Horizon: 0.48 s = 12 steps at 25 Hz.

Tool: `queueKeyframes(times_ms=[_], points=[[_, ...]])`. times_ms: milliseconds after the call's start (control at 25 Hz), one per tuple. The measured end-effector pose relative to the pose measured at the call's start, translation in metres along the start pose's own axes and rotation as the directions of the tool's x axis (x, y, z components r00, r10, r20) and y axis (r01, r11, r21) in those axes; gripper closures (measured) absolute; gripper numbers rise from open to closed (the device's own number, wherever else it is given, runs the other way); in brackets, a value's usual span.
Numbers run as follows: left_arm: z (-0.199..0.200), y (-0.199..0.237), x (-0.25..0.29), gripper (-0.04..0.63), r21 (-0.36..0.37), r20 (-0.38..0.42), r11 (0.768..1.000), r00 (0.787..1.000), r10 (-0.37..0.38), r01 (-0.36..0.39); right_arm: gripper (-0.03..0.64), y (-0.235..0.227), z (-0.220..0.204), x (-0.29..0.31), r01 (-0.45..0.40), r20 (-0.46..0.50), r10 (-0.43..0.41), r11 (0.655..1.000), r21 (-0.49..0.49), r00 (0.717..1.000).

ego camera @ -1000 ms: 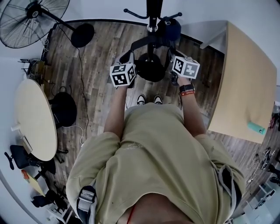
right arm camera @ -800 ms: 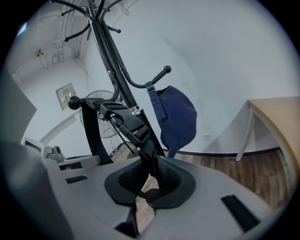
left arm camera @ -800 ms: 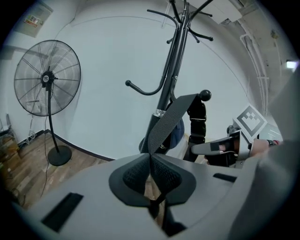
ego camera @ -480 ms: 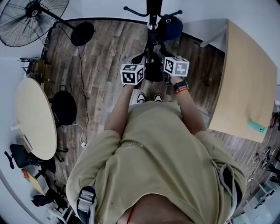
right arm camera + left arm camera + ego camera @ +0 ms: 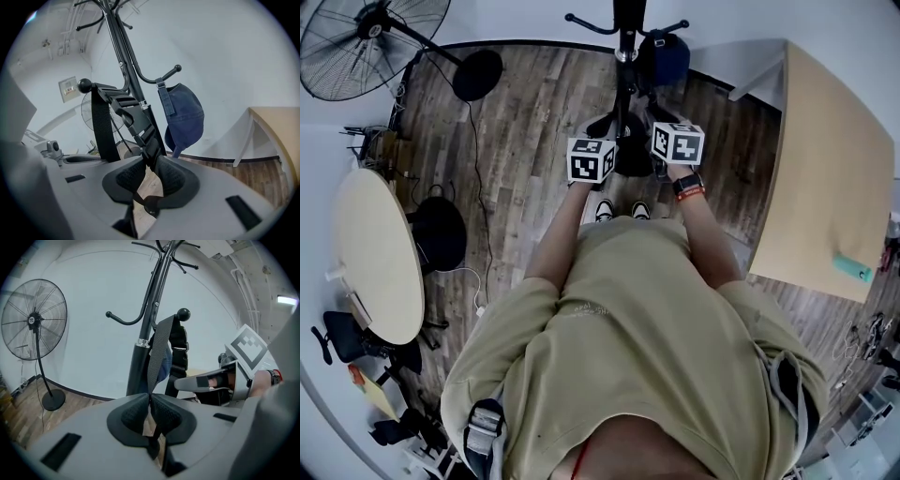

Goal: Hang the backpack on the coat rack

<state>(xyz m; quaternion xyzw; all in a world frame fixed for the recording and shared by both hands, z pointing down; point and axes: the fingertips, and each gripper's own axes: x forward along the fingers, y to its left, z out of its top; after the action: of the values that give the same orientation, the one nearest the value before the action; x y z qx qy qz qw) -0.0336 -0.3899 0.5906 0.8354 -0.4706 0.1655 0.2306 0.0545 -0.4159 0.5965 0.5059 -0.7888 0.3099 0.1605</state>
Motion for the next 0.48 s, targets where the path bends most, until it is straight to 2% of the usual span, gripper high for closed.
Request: queueKeyframes(times_ms=[280, 480], points=[[0.020, -0.007, -0.018, 0.569, 0.012, 0.072, 1.000, 0.997, -0.002, 0.001, 0.509, 0.007, 0.017, -0.026, 0.019, 0.071, -0.016, 0.999, -0.036, 0.997], [0.044, -0.009, -0.040, 0.569, 0.042, 0.169, 0.998, 0.985, 0.036, -0.044, 0.534, 0.007, 0.036, -0.050, 0.030, 0.146, -0.023, 0.998, -0.048, 0.989]])
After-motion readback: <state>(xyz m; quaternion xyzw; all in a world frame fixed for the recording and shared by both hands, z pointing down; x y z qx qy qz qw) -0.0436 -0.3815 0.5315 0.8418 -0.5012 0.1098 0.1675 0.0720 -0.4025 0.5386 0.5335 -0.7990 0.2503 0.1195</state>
